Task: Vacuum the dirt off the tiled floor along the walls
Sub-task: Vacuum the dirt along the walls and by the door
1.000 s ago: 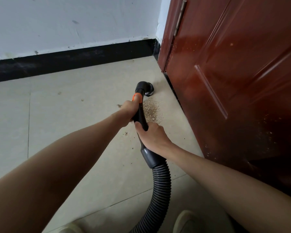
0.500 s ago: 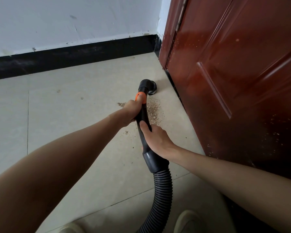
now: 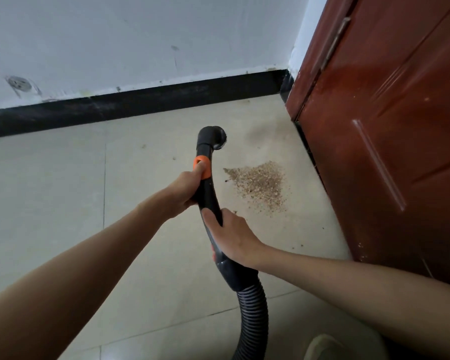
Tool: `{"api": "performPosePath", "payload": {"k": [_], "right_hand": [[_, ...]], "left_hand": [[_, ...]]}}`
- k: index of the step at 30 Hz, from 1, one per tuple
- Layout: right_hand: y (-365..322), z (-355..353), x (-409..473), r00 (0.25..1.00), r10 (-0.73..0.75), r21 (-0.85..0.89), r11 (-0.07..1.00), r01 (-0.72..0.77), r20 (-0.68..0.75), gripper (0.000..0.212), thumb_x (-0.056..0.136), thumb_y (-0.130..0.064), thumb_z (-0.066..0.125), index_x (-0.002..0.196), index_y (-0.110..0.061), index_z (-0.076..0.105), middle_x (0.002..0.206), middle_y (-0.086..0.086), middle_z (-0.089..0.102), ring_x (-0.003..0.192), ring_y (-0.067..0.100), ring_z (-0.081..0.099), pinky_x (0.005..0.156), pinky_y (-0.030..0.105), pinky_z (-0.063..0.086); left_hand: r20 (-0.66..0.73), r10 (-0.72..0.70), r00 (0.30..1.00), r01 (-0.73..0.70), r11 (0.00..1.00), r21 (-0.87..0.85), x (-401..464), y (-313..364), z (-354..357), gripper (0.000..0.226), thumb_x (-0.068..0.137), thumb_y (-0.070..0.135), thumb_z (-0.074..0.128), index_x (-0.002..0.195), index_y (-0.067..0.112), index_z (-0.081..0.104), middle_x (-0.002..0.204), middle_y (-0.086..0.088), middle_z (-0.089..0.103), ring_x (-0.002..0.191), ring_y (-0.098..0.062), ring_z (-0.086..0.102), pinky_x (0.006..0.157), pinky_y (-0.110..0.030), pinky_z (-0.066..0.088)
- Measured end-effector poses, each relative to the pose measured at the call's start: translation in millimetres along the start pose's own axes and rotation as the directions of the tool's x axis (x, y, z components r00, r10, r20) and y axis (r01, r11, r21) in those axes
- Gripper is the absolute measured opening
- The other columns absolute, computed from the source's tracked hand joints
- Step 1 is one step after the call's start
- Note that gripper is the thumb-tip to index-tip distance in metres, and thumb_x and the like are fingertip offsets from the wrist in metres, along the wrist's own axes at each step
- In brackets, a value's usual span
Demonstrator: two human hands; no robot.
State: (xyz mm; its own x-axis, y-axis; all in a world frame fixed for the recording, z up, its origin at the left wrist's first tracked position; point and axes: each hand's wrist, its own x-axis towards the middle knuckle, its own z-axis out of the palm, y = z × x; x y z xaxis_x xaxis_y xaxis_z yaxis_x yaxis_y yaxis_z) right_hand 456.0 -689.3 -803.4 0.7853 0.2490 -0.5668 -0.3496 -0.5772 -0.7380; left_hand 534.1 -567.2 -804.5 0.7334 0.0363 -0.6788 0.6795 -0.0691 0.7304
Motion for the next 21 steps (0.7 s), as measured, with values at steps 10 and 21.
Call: {"api": "performPosePath", "payload": {"k": [10,21], "right_hand": [[-14,33,-7,0.993,0.115,-0.176,0.978,-0.111,0.012,0.047,0.097,-0.060,0.035,0.084,-0.016,0.047,0.073,0.005,0.061,0.074,0.029,0.067,0.077,0.042,0.055],[-18,41,-32,0.967,0.237,-0.171,0.953,-0.250,-0.093,0.045,0.097,-0.058,0.035,0.083,-0.016,0.046,0.076,0.007,0.058,0.067,0.027,0.059,0.083,0.043,0.055]], "left_hand": [[-0.006,-0.138,0.990,0.138,0.990,-0.035,3,-37,-33,0.043,0.099,0.043,0.034,0.103,0.002,0.047,0.082,-0.009,0.053,0.073,-0.021,0.053,0.069,-0.033,0.047],[0.162,-0.163,0.973,0.173,0.984,-0.048,-3,-51,-20,0.047,0.099,0.048,0.034,0.106,0.002,0.044,0.084,-0.008,0.051,0.075,-0.020,0.054,0.063,-0.031,0.047]]}}
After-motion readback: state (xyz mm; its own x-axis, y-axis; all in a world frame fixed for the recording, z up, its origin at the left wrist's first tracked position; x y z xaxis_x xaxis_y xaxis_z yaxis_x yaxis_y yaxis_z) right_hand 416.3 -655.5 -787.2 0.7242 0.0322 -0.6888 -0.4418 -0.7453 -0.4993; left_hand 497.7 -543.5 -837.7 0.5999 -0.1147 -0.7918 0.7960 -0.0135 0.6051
